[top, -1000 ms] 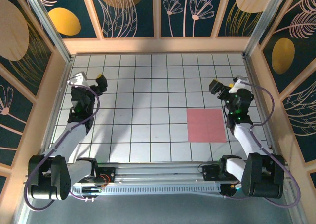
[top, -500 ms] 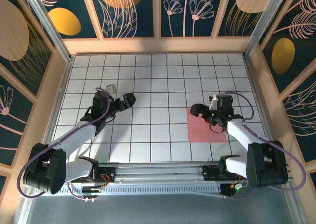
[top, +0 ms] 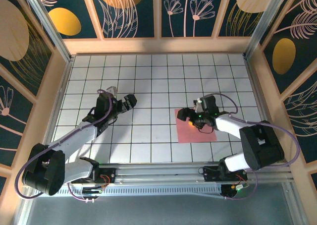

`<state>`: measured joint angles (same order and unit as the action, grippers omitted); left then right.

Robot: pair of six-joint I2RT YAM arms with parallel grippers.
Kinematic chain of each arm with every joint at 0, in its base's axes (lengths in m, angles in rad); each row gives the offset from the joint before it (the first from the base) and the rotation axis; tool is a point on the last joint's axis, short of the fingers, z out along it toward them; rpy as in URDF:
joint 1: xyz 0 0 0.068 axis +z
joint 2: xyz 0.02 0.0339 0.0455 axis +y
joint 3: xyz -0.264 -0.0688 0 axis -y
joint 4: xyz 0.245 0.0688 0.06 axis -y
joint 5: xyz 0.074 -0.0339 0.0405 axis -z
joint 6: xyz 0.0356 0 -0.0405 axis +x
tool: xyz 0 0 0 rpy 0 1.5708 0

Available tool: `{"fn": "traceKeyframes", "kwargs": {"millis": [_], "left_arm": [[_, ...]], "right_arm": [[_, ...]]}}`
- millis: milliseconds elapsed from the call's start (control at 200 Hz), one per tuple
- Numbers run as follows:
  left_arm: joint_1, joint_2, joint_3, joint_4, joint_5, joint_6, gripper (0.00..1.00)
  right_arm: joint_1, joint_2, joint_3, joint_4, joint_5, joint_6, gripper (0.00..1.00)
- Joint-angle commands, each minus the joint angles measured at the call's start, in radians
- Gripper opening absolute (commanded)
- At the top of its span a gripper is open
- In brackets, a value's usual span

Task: Fold a paper plane with a square sheet of paper (fold left side to right side)
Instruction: Move the square sheet of paper to the center of the table.

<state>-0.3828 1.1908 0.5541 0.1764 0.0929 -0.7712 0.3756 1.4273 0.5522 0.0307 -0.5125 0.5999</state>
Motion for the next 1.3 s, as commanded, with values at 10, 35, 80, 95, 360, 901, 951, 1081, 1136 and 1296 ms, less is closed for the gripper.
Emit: {"fn": "traceKeyframes", "kwargs": {"millis": [10,35,80,95,360,901,951,1081,1136,1296], "left_arm": [[-0.002,-0.032,0.034,-0.043,-0.051,-0.012,0.99],[-0.002,-0.036,0.036,-0.043,-0.051,-0.012,0.99],[-0.002,-0.038,0.041,-0.045,-0.054,-0.010,0.99],[-0.003,-0.039,0.041,-0.046,-0.056,-0.011,0.99],[-0.002,-0.024,0.070,-0.068,-0.062,-0.002,0.99],[-0.003,0.004,0.081,-0.067,0.048,-0.008,0.94],[-0.005,0.016,0.084,-0.063,0.097,-0.010,0.89],[-0.042,0.062,0.092,-0.055,0.213,-0.013,0.81],[-0.074,0.087,0.100,-0.054,0.250,-0.015,0.78],[-0.204,0.190,0.144,-0.034,0.324,-0.036,0.68]], "right_arm": [[0.083,0.059,0.045,0.082,0.052,0.172,0.92],[0.098,0.072,0.060,0.099,0.058,0.193,0.92],[0.125,0.099,0.090,0.116,0.078,0.228,0.92],[0.134,0.107,0.100,0.123,0.083,0.238,0.92],[0.264,0.296,0.262,0.210,0.139,0.356,0.93],[0.299,0.280,0.411,0.111,0.163,0.242,0.93],[0.276,0.229,0.402,0.073,0.178,0.211,0.93],[0.182,0.130,0.360,-0.046,0.218,0.096,0.93],[0.133,0.102,0.353,-0.130,0.261,0.016,0.93],[0.064,0.089,0.361,-0.318,0.437,-0.161,0.97]]}}
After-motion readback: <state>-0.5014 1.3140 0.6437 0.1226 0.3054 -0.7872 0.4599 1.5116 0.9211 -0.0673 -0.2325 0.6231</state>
